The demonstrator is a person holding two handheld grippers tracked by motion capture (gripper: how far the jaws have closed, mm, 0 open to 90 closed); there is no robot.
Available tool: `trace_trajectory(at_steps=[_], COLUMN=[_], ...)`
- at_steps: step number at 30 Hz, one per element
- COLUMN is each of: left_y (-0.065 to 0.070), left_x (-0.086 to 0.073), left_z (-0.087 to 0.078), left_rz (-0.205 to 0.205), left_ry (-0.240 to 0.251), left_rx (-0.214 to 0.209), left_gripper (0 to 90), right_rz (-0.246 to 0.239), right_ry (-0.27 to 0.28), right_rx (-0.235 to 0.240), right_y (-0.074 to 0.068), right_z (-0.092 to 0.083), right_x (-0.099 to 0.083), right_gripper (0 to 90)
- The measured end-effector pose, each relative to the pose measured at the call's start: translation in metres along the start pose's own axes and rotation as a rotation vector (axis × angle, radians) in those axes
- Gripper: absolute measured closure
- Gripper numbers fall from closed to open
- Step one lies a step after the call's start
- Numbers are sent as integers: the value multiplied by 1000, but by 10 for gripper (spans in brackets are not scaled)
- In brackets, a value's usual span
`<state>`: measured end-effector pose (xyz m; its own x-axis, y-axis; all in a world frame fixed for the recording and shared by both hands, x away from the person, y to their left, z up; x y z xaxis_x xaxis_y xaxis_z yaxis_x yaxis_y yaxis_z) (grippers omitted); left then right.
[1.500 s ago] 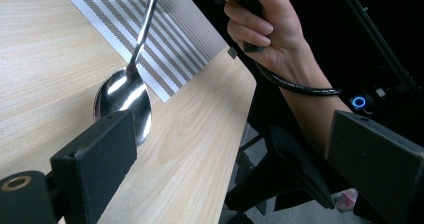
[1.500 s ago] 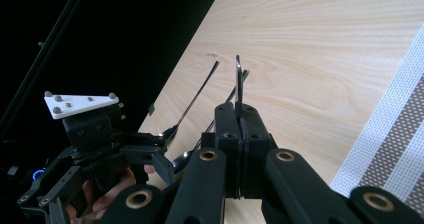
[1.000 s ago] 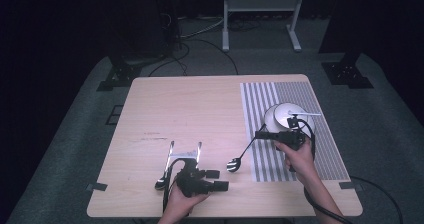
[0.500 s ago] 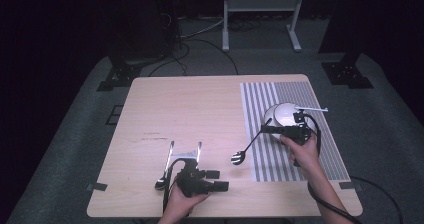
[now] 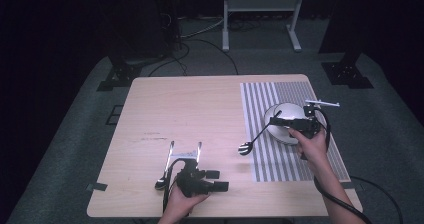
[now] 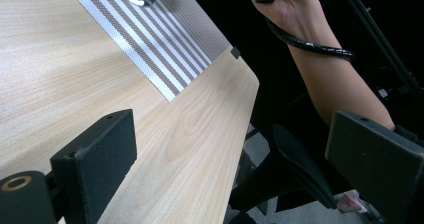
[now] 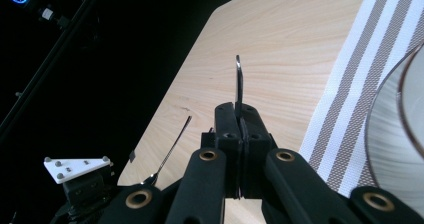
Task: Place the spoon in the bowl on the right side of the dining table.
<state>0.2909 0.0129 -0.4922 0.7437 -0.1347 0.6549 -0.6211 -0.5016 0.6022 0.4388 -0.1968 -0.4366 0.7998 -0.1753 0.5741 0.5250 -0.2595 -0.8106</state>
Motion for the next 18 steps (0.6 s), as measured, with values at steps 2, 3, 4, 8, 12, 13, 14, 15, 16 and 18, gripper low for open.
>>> trace_trajectory(at_steps=[2, 3, 4, 8, 12, 13, 14, 15, 16, 18], left_y=[0, 0, 0, 0, -1, -1, -1, -1, -1, -1], left_x=[0, 0, 0, 0, 0, 0, 0, 0, 0, 0], left_z=[0, 0, 0, 0, 0, 0, 0, 0, 0, 0], left_rz=[1, 0, -2, 3, 2, 2, 1, 1, 1, 1], left_ry=[0, 0, 0, -1, 0, 0, 0, 0, -1, -1], left_rx=[1, 0, 0, 1, 1, 1, 2, 1, 2, 1], left_gripper=[49, 49, 49, 48, 48, 48, 48, 49, 49, 48], right_rz=[2, 1, 1, 0, -4, -5, -4, -2, -3, -1], right_ry=[5, 8, 13, 28, 42, 46, 53, 57, 60, 67], right_rx=[-7, -9, -11, -22, -38, -41, -43, -45, -45, -51], right_y=[0, 0, 0, 1, 3, 3, 3, 3, 3, 3], right_z=[-3, -4, -5, -11, -17, -19, -22, -23, -24, -28], right_x=[3, 4, 5, 11, 17, 19, 21, 22, 23, 26], right_gripper=[891, 890, 890, 890, 890, 890, 890, 891, 890, 890])
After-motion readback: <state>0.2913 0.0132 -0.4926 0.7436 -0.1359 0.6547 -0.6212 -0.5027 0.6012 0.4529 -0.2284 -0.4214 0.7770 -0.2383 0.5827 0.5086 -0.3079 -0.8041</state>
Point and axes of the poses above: each handheld gripper's, and its own axes: z roughly forward along the jaws, x roughly out of its top, y roughly to its right, the point moved 10 cm from there along z, roughly forward along the jaws, and after that the axes turned 15 degrees about x, right-handed, at the moved point
